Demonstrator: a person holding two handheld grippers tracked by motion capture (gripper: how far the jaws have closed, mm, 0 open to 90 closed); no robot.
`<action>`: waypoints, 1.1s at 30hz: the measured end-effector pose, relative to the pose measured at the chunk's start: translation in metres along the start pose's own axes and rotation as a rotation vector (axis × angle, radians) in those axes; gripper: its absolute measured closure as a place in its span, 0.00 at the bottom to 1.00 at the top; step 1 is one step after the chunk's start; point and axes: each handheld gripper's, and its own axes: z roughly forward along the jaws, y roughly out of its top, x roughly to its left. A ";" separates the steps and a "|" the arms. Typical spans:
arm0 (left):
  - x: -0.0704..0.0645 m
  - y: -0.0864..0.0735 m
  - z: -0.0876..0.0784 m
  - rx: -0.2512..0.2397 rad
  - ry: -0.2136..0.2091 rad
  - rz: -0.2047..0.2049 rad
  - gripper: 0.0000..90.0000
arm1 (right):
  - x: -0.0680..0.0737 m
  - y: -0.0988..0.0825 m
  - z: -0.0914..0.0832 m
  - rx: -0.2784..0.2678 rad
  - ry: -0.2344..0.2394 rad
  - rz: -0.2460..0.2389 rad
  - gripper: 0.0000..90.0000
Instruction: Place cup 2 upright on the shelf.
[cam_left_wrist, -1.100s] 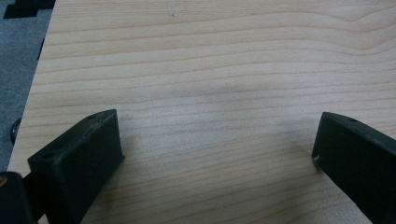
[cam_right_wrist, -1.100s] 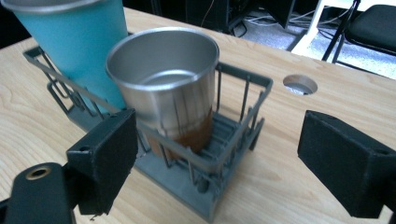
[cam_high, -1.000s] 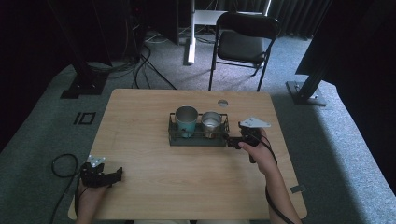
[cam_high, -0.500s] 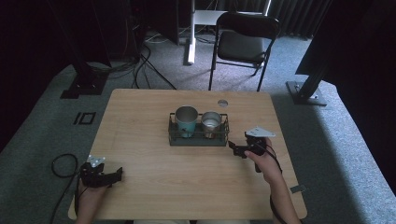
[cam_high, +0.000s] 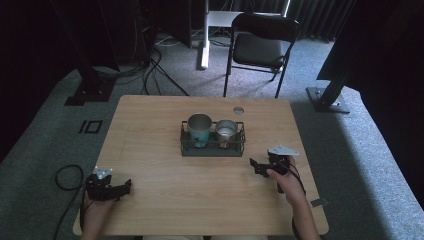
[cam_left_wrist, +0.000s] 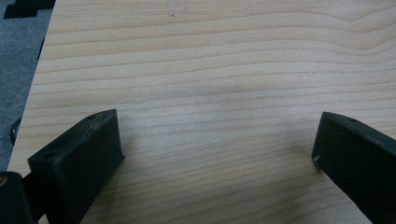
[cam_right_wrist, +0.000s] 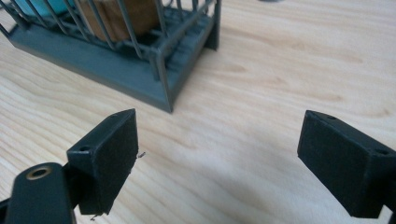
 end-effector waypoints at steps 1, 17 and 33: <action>0.000 0.000 0.000 0.000 0.000 0.000 0.02 | -0.001 -0.002 0.000 0.002 -0.005 0.001 0.14; 0.000 0.000 0.000 -0.001 0.000 -0.001 0.02 | -0.013 -0.037 -0.013 0.056 -0.049 0.021 0.14; 0.000 0.000 0.000 0.000 0.000 -0.001 0.02 | -0.020 -0.053 -0.034 0.113 -0.147 0.032 0.14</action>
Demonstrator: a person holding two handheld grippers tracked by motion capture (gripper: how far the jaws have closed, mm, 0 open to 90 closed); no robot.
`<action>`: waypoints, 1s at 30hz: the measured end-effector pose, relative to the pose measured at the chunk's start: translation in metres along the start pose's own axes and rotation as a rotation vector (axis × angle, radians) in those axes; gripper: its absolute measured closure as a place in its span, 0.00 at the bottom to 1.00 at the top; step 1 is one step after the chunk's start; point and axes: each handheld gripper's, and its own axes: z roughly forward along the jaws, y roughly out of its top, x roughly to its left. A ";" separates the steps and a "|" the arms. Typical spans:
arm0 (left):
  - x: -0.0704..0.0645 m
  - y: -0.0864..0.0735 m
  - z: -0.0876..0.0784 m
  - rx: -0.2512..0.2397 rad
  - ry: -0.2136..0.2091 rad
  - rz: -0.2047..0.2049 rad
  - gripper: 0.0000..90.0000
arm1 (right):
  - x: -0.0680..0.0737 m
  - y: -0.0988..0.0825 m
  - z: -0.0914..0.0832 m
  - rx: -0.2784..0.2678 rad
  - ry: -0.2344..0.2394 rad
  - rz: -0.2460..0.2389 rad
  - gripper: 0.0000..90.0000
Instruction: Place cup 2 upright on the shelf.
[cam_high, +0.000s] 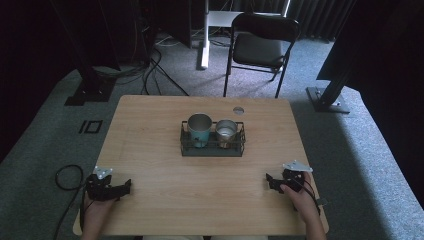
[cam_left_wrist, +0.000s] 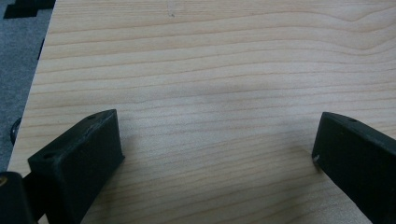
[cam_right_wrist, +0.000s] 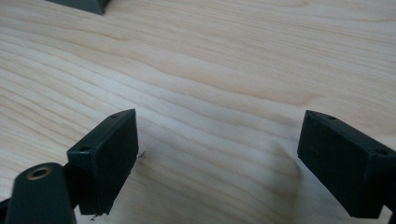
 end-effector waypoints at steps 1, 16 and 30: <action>0.000 0.000 0.000 0.000 0.000 0.000 0.02 | -0.001 -0.001 -0.001 0.004 -0.011 0.005 0.14; 0.000 0.000 0.000 0.000 0.000 0.000 0.02 | -0.005 -0.013 -0.012 0.040 -0.081 0.087 0.14; 0.000 0.000 0.000 0.000 0.000 0.000 0.02 | -0.003 -0.015 -0.015 0.040 -0.074 0.081 0.14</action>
